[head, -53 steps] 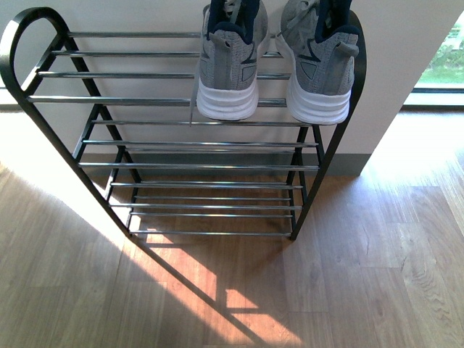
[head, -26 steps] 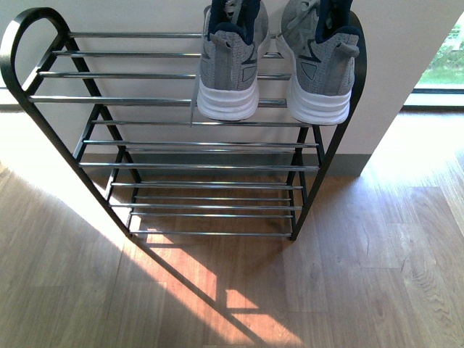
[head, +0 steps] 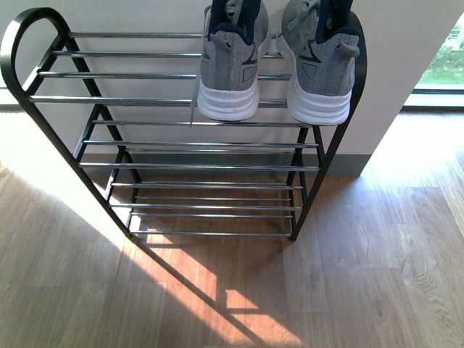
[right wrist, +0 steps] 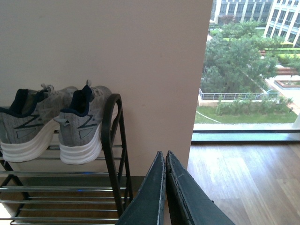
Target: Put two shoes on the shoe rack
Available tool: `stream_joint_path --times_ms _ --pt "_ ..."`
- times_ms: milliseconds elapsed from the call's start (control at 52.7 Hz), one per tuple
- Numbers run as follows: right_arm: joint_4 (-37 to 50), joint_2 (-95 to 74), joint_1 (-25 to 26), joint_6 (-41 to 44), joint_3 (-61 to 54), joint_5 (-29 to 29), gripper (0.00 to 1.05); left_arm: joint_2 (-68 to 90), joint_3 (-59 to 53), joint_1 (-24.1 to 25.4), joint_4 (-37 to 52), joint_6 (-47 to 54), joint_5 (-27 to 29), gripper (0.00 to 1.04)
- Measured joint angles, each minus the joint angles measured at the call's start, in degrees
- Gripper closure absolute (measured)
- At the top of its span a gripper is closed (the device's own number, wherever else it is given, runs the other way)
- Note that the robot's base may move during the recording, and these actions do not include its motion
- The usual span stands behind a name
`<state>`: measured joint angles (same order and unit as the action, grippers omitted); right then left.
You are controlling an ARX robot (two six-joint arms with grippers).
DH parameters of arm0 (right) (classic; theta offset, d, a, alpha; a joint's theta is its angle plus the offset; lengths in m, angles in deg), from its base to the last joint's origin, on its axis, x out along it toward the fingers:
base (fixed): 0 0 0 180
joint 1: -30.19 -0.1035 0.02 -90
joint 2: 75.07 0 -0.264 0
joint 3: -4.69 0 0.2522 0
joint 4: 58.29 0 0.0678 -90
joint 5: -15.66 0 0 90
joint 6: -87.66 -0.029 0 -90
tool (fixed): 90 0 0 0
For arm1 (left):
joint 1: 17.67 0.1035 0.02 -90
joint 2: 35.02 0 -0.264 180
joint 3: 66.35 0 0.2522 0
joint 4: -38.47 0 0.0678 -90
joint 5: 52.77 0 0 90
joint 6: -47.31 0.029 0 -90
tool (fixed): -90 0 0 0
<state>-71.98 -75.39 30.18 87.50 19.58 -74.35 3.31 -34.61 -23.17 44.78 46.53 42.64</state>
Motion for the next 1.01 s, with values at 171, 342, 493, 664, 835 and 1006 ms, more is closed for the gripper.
stream_joint_path --times_ms 171,342,493,664,835,1006 --pt "0.0 0.0 0.0 0.0 0.0 -0.02 1.03 -3.74 -4.72 4.72 0.63 0.15 -4.94 1.04" --pt "0.0 0.0 0.0 0.0 0.0 0.0 1.03 -8.24 -9.05 5.27 0.81 0.17 -5.4 1.04" --pt "0.0 0.0 0.0 0.0 0.0 0.0 1.03 -11.32 -11.21 5.27 0.11 0.17 -5.4 1.04" --pt "0.0 0.0 0.0 0.0 0.0 0.0 1.03 -14.51 -12.96 5.27 -1.36 0.17 -5.42 1.04" --pt "0.0 0.0 0.0 0.0 0.0 0.0 1.03 -17.68 -14.38 5.27 -3.15 0.17 -5.4 1.04" --pt "0.0 0.0 0.0 0.0 0.0 0.0 1.03 -20.44 -15.15 5.27 -4.94 0.17 -5.4 1.04"
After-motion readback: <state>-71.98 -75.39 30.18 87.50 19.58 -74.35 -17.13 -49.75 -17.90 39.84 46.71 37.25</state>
